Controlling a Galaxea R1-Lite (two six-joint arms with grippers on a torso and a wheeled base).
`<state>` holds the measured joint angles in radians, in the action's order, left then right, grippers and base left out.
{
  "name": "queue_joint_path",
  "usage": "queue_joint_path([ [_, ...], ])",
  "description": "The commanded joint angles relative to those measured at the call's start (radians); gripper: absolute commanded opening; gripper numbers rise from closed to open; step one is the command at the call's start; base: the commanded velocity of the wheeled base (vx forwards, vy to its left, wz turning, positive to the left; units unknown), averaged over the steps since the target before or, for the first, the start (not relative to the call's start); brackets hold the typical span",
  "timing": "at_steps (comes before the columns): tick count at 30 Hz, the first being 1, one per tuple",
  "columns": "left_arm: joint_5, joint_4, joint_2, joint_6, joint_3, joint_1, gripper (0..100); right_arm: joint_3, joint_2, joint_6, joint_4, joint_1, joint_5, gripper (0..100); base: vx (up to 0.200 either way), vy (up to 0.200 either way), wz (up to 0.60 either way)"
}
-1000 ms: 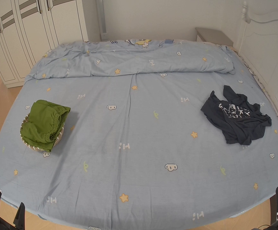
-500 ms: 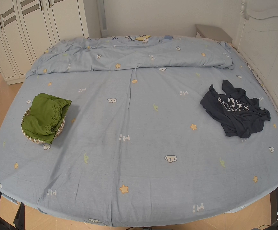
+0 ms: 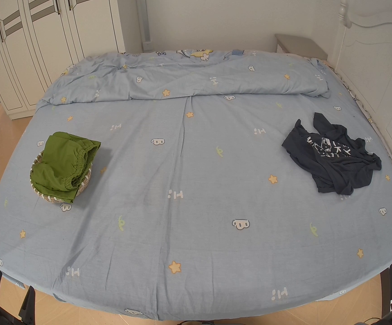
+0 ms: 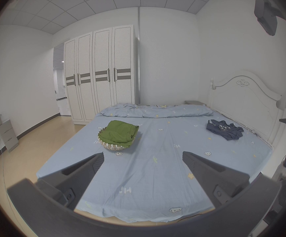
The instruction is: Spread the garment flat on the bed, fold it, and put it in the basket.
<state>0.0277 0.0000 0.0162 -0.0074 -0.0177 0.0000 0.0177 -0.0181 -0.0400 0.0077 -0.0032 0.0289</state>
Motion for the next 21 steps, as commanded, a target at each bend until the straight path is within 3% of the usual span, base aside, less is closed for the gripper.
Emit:
queue_joint_path([
  [1,0.001,0.000,-0.005,0.000,0.018,0.000,100,-0.018,0.004,0.000,0.000,0.000,0.000,100,0.000,0.000,0.00],
  [21,0.000,0.000,-0.005,0.000,0.018,0.000,100,-0.018,0.004,0.000,0.000,0.000,0.000,100,0.000,0.000,0.00],
])
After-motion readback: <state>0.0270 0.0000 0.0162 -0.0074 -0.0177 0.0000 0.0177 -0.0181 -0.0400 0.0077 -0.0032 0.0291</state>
